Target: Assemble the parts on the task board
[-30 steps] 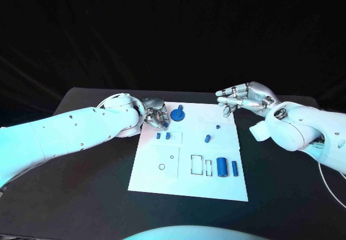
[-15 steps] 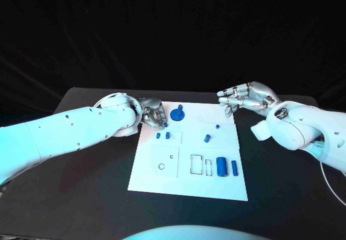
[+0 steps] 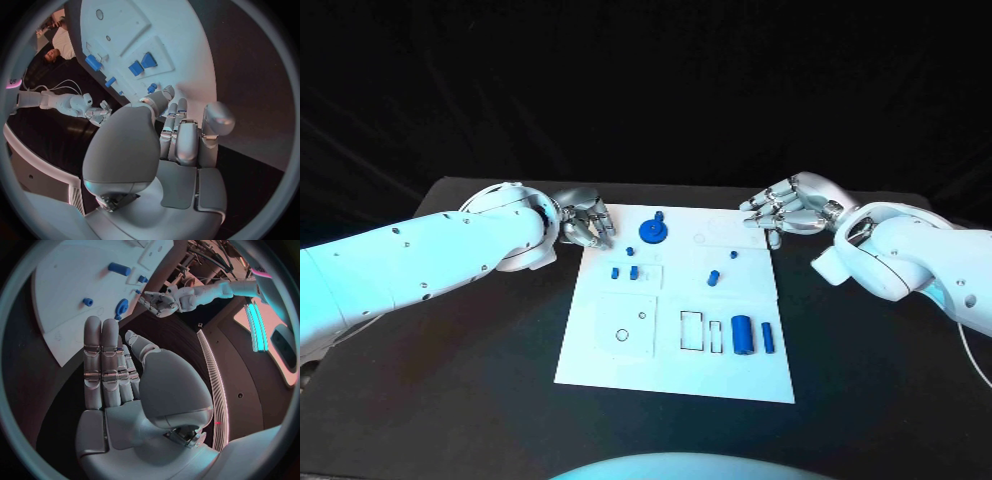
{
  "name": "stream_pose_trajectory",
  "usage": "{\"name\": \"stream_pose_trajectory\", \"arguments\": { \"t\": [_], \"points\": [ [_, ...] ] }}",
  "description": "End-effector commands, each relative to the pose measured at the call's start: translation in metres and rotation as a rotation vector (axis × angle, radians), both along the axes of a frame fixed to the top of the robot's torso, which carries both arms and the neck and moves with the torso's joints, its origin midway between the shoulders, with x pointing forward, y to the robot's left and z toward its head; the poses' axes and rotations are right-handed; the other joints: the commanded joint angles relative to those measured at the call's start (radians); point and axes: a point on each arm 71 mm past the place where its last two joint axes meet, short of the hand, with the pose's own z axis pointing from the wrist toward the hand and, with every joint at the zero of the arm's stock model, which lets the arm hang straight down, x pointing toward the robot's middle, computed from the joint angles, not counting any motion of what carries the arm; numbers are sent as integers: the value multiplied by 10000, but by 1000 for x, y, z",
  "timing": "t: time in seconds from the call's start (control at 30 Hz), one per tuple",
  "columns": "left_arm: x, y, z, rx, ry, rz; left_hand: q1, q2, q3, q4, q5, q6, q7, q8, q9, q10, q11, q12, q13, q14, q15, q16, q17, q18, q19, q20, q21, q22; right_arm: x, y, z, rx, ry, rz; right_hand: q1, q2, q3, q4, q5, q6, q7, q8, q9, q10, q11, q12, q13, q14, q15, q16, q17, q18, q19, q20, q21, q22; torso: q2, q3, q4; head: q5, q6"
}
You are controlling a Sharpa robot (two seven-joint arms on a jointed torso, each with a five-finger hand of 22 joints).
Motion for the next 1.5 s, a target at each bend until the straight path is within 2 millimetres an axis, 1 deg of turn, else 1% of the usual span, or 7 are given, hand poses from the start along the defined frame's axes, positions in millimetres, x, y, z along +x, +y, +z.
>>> {"name": "stream_pose_trajectory", "arguments": {
  "t": [0.03, 0.13, 0.17, 0.27, 0.5, 1.0, 1.5],
  "points": [
    [0, 5, 13, -2900, -390, 618, 225, 166, 370, -171, 69, 244, 18, 111, 24, 396, -57, 236, 79, -79, 3, -163, -261, 196, -138, -47, -251, -210, -2, 2, -2, -2762, -1088, 73, -71, -103, 279, -136, 90, 173, -75, 21, 4, 117, -58, -23, -115, 236, -55, 480, 269, -34, 179, -34, 842, 805, -1, 5, 5, -53, 70],
    [-4, 13, 19, -4833, -262, 1141, 329, 168, 737, -388, 93, 446, 15, 198, 21, 730, -104, 485, 179, -302, -53, -533, -818, 297, -403, -121, -749, -628, -5, 5, -2, -3883, -1560, 262, -208, -157, 481, -224, 85, 342, -143, 4, 5, 198, -113, -41, -204, 363, -102, 958, 542, -222, 452, -71, 2146, 2328, 11, -12, -3, -126, 113],
    [-6, 17, 21, -6005, -15, 1507, 266, 135, 894, -455, 92, 473, 27, 199, -3, 720, -105, 531, 202, -615, -54, -1019, -1514, 424, -759, -143, -1386, -1163, -6, 8, -3, -4428, -1781, 380, -274, -187, 552, -254, 80, 404, -164, -19, 3, 236, -137, -37, -238, 415, -133, 1269, 719, -332, 637, -91, 2844, 3163, 9, -19, 6, -223, 154],
    [-11, 25, 22, -8608, 730, 2419, -72, 99, 825, -397, 66, 436, 36, 168, -39, 621, -96, 578, 229, -970, -17, -1582, -2309, 547, -1182, -110, -2125, -1758, -10, 15, -6, -5542, -2152, 654, -399, -230, 679, -289, 52, 567, -206, -44, 9, 249, -172, -56, -319, 440, -129, 2217, 1411, -444, 723, -113, 3696, 4148, 5, -9, -10, -403, 193],
    [-22, 29, 20, -11968, 2009, 3570, -921, 91, 7, 14, 53, 305, 18, 126, -53, 341, -67, 643, 262, -1397, 62, -2179, -3190, 725, -1727, 4, -3309, -2690, -15, 30, -11, -7126, -2771, 944, -560, -327, 754, -245, -153, 576, -213, -140, -7, -147, -81, -279, -516, 318, -61, 2485, 1555, -456, 552, -68, 3968, 4390, 2, -31, 5, -658, 250],
    [-30, 21, 20, -12854, 2505, 3533, -881, 235, -294, -18, 58, 315, 1, 161, -41, 324, -88, 775, 316, -1459, 43, -2256, -3357, 765, -1748, 0, -3640, -2949, -19, 56, -22, -7964, -2851, 1673, -519, -342, 892, -273, -219, 572, -207, -179, -9, -301, -44, -342, -596, 281, -25, 2848, 1796, -464, 457, -30, 4198, 4623, 8, -8, 19, -688, 216],
    [-31, 18, 20, -12893, 2585, 3447, -796, 285, -367, -81, 60, 301, 12, 165, -44, 291, -85, 817, 332, -1539, 40, -2364, -3543, 799, -1803, -8, -3882, -3149, -17, 63, -32, -8378, -2704, 1839, -504, -273, 1049, -252, -336, 688, -222, -147, 12, -288, -51, -311, -595, 286, -32, 3332, 2133, -497, 455, -15, 4526, 4993, 10, -2, 8, -605, 159]
  ]
}}
